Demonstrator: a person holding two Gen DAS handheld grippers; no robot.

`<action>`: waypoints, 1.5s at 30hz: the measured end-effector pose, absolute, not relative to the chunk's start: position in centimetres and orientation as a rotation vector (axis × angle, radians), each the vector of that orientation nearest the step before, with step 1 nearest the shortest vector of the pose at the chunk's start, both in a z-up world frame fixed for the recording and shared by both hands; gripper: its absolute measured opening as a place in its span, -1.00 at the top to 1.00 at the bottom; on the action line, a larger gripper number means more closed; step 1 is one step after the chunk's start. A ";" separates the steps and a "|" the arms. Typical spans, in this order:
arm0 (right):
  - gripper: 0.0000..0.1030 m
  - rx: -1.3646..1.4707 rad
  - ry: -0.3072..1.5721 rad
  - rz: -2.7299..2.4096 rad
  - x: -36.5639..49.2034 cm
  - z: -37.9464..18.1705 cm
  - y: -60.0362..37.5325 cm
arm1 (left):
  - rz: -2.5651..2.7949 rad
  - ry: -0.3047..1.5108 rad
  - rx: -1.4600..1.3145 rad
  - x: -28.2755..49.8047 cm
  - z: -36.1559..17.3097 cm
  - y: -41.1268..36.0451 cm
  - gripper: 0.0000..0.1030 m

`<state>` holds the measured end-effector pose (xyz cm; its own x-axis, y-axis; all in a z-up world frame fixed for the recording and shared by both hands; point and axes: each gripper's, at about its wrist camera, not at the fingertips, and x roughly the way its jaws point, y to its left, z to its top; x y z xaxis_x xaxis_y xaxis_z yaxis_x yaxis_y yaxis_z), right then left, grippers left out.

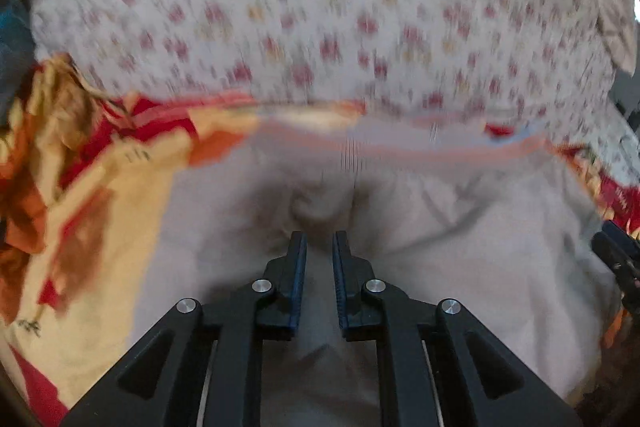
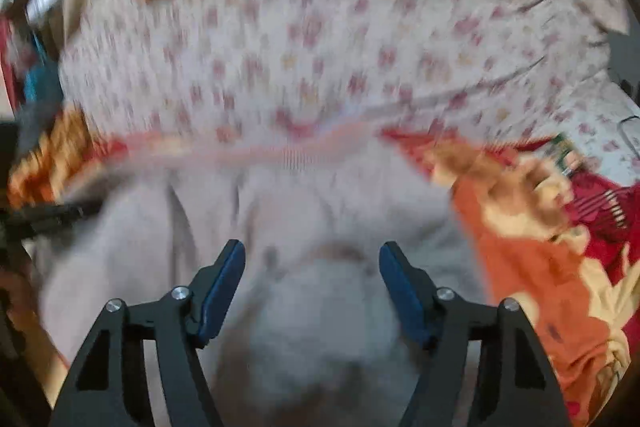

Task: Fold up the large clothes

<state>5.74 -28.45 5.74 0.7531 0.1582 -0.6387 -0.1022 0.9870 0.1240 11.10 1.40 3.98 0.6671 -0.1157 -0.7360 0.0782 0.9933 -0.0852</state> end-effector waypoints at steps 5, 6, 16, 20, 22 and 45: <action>-0.45 0.102 0.795 0.024 6.1 4.3 -30.3 | -0.306 0.748 -0.117 10.3 5.4 -0.3 0.75; -0.45 0.121 0.881 0.017 7.0 2.8 -30.6 | -0.360 0.792 -0.095 10.6 4.7 -1.4 0.69; -0.38 0.096 0.615 0.096 4.5 6.6 -29.2 | -0.357 1.012 0.030 12.9 -0.3 -4.2 0.61; -0.39 0.055 0.688 0.219 4.4 5.0 -26.4 | -0.348 1.005 0.024 13.0 -0.5 -4.7 0.54; -0.40 0.034 0.800 0.235 5.6 2.9 -25.9 | -0.348 0.995 0.037 13.0 -0.6 -4.7 0.44; -0.60 0.028 0.953 0.188 5.1 6.7 -21.7 | -0.078 0.990 -0.181 12.1 0.7 4.0 0.22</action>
